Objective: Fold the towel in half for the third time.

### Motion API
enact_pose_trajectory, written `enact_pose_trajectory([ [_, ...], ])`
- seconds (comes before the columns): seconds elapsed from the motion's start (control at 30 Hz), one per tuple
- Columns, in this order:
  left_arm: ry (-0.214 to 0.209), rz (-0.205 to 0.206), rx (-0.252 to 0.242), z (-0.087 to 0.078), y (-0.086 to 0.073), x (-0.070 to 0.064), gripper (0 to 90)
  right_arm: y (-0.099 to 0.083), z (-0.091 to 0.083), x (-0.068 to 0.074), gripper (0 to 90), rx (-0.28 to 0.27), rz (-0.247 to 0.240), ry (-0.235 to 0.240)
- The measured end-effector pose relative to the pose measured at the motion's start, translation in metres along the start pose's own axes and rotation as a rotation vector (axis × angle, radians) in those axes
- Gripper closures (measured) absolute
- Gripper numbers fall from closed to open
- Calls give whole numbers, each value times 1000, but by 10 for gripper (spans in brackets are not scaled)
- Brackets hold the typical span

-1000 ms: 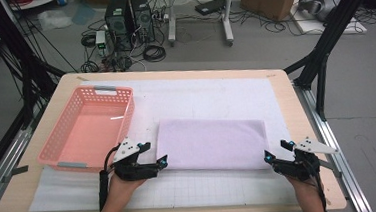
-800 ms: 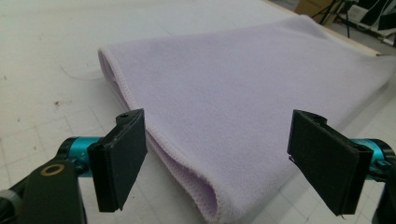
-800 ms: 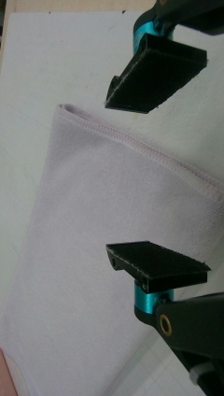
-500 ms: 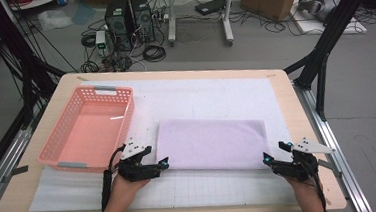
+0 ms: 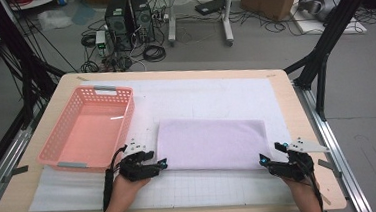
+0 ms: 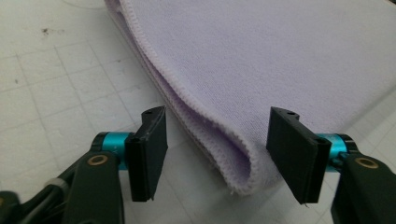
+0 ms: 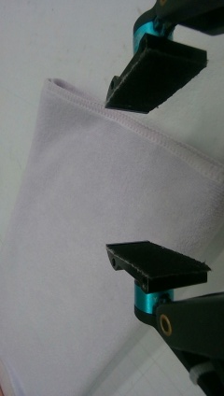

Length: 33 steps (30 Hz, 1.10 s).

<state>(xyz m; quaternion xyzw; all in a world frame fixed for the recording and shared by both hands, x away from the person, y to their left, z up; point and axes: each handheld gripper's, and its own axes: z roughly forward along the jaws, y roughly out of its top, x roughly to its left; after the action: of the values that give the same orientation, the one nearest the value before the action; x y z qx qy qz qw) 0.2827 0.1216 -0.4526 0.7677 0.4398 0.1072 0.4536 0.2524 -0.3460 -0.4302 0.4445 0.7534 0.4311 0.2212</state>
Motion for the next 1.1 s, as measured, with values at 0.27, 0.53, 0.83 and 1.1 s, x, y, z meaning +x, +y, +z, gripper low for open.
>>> enact_pose_trajectory([
  [0.27,-6,38,23,-1,-1,-7,556,1,5,3,242,8,0,16],
  [0.53,-15,32,29,3,-1,-12,726,10,17,10,243,7,2,64],
  [0.83,-26,-29,26,2,-1,-11,770,39,47,28,219,4,-26,172],
  [1.1,-47,-47,29,1,0,-7,768,86,105,52,219,64,-93,254],
])
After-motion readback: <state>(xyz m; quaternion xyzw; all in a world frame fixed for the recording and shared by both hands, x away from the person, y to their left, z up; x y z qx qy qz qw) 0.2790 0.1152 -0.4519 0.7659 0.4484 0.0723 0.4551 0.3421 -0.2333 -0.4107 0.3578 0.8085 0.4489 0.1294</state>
